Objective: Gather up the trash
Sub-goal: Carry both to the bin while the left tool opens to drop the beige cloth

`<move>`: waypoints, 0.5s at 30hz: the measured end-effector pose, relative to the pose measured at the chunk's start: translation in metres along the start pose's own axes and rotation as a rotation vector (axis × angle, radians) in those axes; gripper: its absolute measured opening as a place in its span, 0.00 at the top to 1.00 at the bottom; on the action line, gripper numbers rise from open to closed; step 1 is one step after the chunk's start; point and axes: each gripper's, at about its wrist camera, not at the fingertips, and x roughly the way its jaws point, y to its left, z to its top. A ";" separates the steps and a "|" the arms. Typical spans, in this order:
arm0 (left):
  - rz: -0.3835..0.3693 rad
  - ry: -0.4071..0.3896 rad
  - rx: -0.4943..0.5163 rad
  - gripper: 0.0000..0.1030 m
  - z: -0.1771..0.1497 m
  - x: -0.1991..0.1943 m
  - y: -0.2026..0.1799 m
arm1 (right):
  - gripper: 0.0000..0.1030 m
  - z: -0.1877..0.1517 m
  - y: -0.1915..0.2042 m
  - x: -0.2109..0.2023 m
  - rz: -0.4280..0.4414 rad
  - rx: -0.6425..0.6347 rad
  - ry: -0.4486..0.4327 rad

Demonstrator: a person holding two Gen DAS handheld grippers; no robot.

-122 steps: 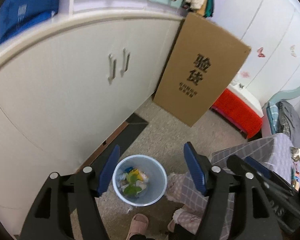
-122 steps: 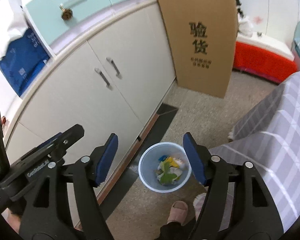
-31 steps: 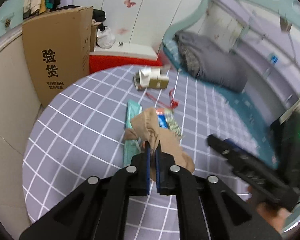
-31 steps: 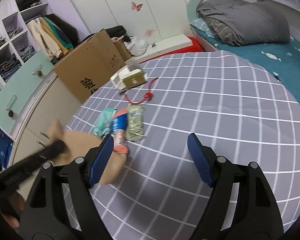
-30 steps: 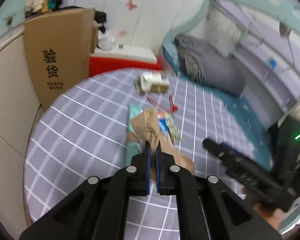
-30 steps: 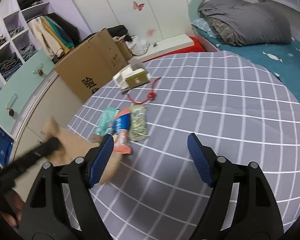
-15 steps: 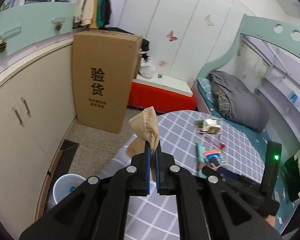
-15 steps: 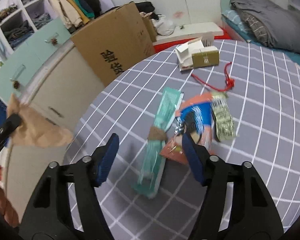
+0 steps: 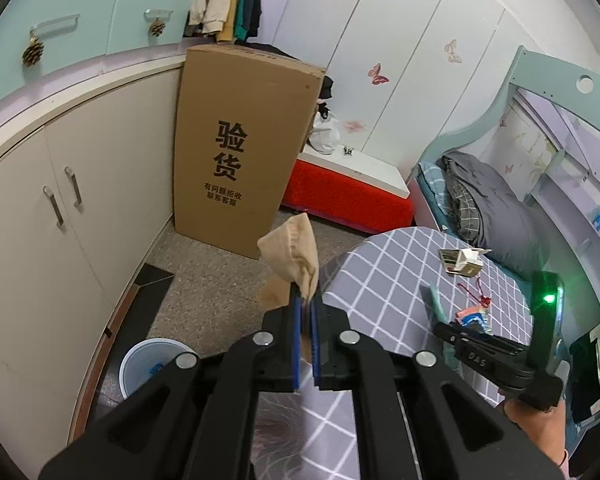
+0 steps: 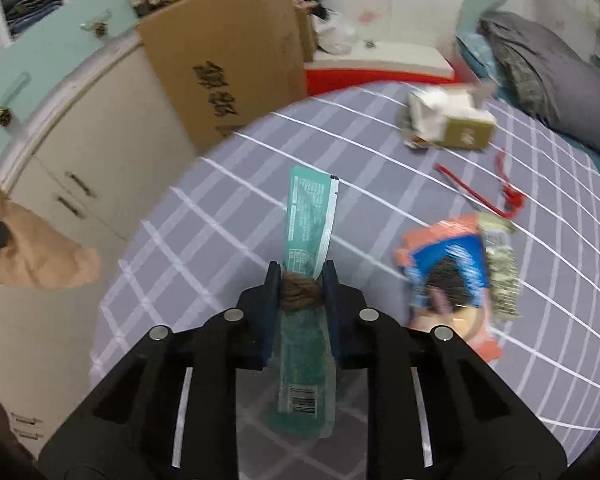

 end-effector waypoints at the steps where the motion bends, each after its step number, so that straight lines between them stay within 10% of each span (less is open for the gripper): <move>1: 0.003 -0.001 -0.007 0.96 0.000 0.000 0.007 | 0.79 0.001 0.011 -0.002 0.026 -0.013 -0.007; 15: 0.134 0.085 -0.094 0.96 -0.020 0.017 0.118 | 0.79 -0.003 0.182 0.041 0.319 -0.175 0.063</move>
